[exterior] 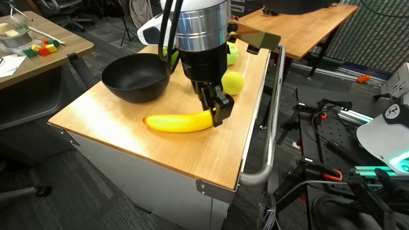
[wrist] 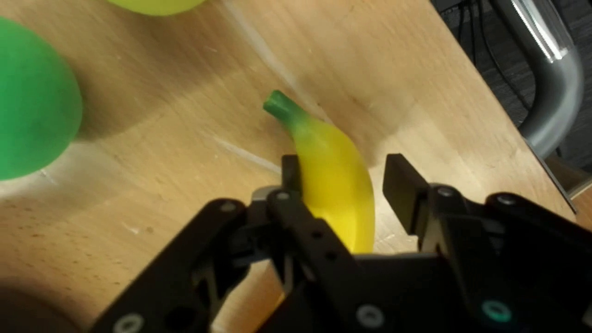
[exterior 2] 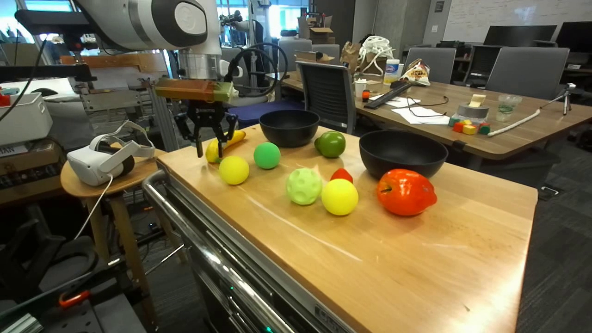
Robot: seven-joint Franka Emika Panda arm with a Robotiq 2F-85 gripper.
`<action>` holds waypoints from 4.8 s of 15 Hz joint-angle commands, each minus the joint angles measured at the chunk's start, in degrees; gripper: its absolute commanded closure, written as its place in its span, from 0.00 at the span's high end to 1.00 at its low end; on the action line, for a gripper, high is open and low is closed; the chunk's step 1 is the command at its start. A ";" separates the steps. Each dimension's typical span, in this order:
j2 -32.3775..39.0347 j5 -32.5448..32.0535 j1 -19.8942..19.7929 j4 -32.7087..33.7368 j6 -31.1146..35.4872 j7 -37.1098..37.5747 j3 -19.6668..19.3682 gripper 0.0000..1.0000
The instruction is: Put the fruits in the bowls one by one then move the apple to the left
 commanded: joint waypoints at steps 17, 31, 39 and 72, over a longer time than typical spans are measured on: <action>6.77 -34.39 1.46 18.32 -10.89 15.90 -1.30 0.14; 14.72 -24.04 -2.11 33.99 -10.85 4.07 -3.46 0.78; 10.42 -10.87 -3.86 36.29 -22.93 -4.97 -1.62 1.00; 4.50 -9.05 -11.44 28.94 -13.91 -33.51 -8.15 1.00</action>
